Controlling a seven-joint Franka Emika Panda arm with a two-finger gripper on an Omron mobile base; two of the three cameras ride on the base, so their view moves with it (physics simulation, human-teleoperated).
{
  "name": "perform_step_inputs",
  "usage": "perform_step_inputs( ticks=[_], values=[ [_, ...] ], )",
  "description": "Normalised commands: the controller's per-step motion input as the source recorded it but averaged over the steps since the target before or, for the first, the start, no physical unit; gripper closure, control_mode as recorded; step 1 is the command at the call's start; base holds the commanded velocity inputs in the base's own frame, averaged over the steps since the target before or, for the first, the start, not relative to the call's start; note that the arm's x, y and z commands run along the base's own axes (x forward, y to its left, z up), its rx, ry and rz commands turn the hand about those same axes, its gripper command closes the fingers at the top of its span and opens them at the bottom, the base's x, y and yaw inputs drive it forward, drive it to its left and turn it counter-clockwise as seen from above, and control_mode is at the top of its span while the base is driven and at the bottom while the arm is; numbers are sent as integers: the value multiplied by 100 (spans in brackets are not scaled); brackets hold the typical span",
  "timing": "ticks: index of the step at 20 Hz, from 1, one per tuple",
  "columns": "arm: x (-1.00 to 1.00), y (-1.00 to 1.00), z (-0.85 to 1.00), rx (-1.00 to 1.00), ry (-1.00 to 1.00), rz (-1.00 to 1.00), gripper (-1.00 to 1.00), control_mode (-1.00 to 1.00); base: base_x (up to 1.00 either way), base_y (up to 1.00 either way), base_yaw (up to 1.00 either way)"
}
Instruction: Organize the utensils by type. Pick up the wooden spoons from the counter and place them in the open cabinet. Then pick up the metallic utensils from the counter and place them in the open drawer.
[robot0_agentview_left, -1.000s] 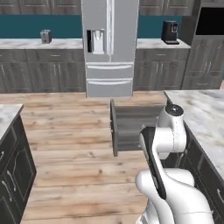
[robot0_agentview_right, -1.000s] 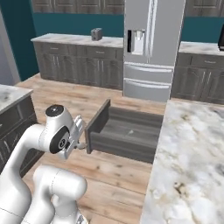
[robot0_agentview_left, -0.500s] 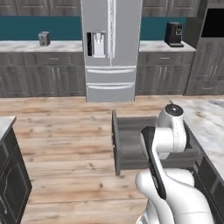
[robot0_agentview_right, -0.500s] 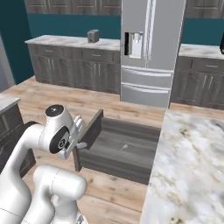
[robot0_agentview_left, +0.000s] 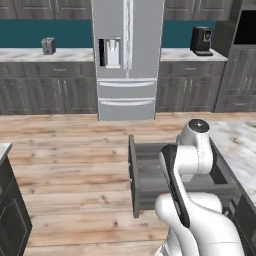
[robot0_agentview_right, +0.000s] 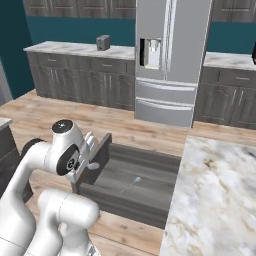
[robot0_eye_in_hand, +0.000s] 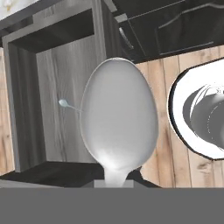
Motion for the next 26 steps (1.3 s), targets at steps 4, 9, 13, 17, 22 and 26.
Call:
perform_step_inputs(
  ticks=[4, 9, 13, 17, 22, 26],
  values=[
    [34, -31, 16, 14, -10, 0, 100, -100, 0, 0, 0],
    [55, -32, 4, 10, -2, 0, 100, -100, 0, 0, 0],
    [66, -30, -9, 0, 0, 0, 100, -100, 0, 0, 0],
    [58, -39, -18, 0, 0, 0, 100, -100, 0, 0, 0],
    [58, -38, -29, 0, 3, 0, 100, -100, 0, 0, 0],
    [25, -21, -53, 0, 4, 0, 100, -100, 0, 0, 0]
  ],
)
